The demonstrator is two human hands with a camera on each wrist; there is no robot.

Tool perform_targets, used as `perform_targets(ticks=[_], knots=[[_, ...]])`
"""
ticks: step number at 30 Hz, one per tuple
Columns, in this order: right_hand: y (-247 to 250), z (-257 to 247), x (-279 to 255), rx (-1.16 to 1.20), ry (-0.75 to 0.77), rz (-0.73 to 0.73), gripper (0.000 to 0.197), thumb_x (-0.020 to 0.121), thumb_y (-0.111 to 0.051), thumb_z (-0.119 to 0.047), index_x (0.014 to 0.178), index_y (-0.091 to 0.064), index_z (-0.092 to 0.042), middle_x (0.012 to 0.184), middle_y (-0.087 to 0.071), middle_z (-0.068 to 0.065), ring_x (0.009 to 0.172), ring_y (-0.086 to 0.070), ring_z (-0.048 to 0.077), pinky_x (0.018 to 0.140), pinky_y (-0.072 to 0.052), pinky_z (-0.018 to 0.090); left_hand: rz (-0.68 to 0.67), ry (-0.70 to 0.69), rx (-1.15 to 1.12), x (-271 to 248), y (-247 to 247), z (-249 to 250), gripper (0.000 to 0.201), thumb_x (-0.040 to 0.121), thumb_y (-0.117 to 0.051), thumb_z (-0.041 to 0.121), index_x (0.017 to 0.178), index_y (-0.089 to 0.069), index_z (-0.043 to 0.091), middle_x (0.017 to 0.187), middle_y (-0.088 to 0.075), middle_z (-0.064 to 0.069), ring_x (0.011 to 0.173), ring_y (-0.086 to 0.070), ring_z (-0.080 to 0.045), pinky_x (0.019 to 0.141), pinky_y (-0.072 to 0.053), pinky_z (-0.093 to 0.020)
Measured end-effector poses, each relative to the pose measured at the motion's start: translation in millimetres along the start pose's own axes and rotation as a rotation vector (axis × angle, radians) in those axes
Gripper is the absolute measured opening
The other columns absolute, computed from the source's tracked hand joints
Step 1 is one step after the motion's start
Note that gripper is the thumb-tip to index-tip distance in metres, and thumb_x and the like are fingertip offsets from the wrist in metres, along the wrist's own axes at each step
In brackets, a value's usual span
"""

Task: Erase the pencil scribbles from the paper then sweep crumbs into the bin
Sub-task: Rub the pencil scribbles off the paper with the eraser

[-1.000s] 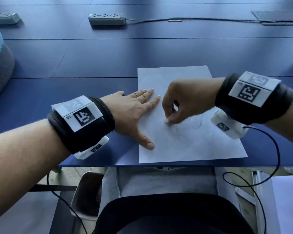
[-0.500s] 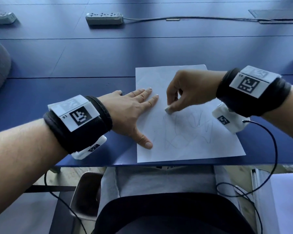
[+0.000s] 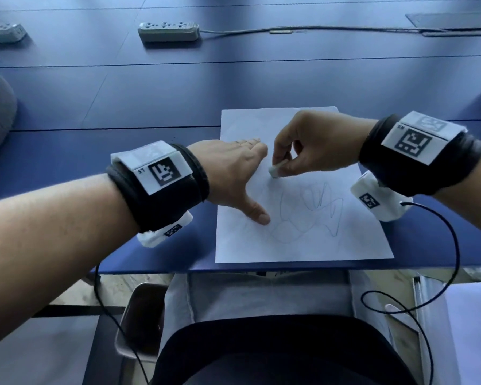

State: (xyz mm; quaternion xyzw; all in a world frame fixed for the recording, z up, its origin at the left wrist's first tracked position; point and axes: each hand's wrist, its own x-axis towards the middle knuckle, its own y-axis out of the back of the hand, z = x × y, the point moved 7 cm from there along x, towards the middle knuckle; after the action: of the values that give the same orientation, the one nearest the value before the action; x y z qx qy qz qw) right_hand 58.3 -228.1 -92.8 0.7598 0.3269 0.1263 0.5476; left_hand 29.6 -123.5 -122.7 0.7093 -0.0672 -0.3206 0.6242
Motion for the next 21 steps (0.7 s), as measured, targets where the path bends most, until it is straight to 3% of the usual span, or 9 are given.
perform_targets(ticks=[2, 4, 7, 9, 11, 14, 16, 19, 21], knots=[[-4.5, -6.3, -3.6, 0.024, 0.033, -0.040, 0.012, 0.081, -0.076, -0.036, 0.081, -0.076, -0.024, 0.057, -0.054, -0.039, 0.057, -0.054, -0.008, 0.051, -0.037, 0.009, -0.010, -0.035, -0.004, 5.0, -4.4, -1.8, 0.116, 0.054, -0.055, 0.092, 0.143, -0.030, 0.022, 0.154, -0.034, -0.001, 0.133, -0.042, -0.019, 0.095, -0.043, -0.035], [-15.8, -20.2, -9.7, 0.051, 0.090, -0.162, 0.009, 0.081, -0.077, -0.035, 0.080, -0.075, -0.026, 0.056, -0.054, -0.038, 0.056, -0.054, -0.009, 0.053, -0.039, 0.007, -0.020, -0.054, -0.001, 6.1, -6.5, -2.5, 0.123, 0.051, -0.049, 0.096, 0.151, -0.018, 0.032, 0.164, -0.016, -0.002, 0.148, -0.025, -0.019, 0.105, -0.039, -0.036], [-20.0, -24.3, -7.6, 0.030, 0.111, -0.231, 0.008, 0.080, -0.077, -0.037, 0.079, -0.074, -0.030, 0.057, -0.059, -0.029, 0.057, -0.055, -0.008, 0.053, -0.039, 0.009, -0.031, -0.041, 0.004, 5.6, -8.0, -1.7, 0.127, 0.049, -0.045, 0.098, 0.154, -0.013, 0.033, 0.166, -0.005, -0.007, 0.152, -0.012, -0.019, 0.113, -0.031, -0.035], [-8.0, -16.3, 0.8, 0.015, 0.064, -0.097, 0.008, 0.078, -0.077, -0.033, 0.074, -0.073, -0.029, 0.061, -0.063, -0.015, 0.054, -0.054, -0.001, 0.056, -0.039, 0.016, -0.016, -0.033, 0.001, 5.3, -9.3, 0.0, 0.133, 0.043, -0.038, 0.101, 0.155, -0.009, 0.034, 0.167, -0.004, -0.005, 0.152, -0.011, -0.018, 0.113, -0.032, -0.036], [-5.8, -20.4, 3.7, -0.022, 0.068, -0.019, 0.010, 0.077, -0.076, -0.029, 0.069, -0.069, -0.030, 0.063, -0.063, -0.009, 0.052, -0.052, 0.005, 0.060, -0.043, 0.025, 0.003, -0.033, 0.000, 4.1, -8.3, 0.6, 0.131, 0.043, -0.038, 0.101, 0.153, -0.015, 0.034, 0.166, -0.009, 0.001, 0.151, -0.016, -0.016, 0.107, -0.037, -0.035], [-21.8, -43.2, -3.5, -0.052, 0.158, -0.102, 0.005, 0.076, -0.077, -0.030, 0.074, -0.073, -0.027, 0.057, -0.056, -0.014, 0.056, -0.053, -0.003, 0.058, -0.043, 0.019, 0.015, -0.025, 0.003, 3.1, -6.9, 0.9, 0.113, 0.053, -0.049, 0.095, 0.145, -0.036, 0.031, 0.163, -0.019, 0.006, 0.149, -0.019, -0.011, 0.103, -0.037, -0.031], [-17.9, -39.7, -1.2, -0.039, 0.134, -0.102, 0.007, 0.078, -0.078, -0.032, 0.079, -0.076, -0.025, 0.061, -0.061, -0.014, 0.059, -0.055, -0.002, 0.060, -0.044, 0.019, 0.019, -0.017, 0.016, 3.7, -8.7, -0.2, 0.122, 0.051, -0.046, 0.098, 0.150, -0.030, 0.027, 0.165, -0.015, 0.006, 0.150, -0.016, -0.011, 0.107, -0.035, -0.031], [-2.4, -21.5, 7.5, -0.039, 0.054, 0.027, 0.008, 0.080, -0.076, -0.033, 0.081, -0.078, -0.025, 0.074, -0.072, -0.007, 0.062, -0.058, 0.011, 0.067, -0.051, 0.029, 0.024, 0.004, 0.023, 4.9, -12.4, -2.5, 0.140, 0.044, -0.035, 0.102, 0.157, -0.011, 0.023, 0.167, -0.005, 0.003, 0.152, -0.012, -0.014, 0.111, -0.033, -0.033], [-6.6, -25.1, 4.8, -0.032, 0.088, -0.012, 0.006, 0.079, -0.076, -0.032, 0.078, -0.077, -0.026, 0.065, -0.068, -0.012, 0.057, -0.056, 0.007, 0.060, -0.046, 0.021, 0.017, -0.008, 0.015, 4.7, -13.4, -1.2, 0.132, 0.044, -0.033, 0.102, 0.155, -0.013, 0.033, 0.167, -0.003, 0.001, 0.152, -0.010, -0.016, 0.110, -0.035, -0.035]])
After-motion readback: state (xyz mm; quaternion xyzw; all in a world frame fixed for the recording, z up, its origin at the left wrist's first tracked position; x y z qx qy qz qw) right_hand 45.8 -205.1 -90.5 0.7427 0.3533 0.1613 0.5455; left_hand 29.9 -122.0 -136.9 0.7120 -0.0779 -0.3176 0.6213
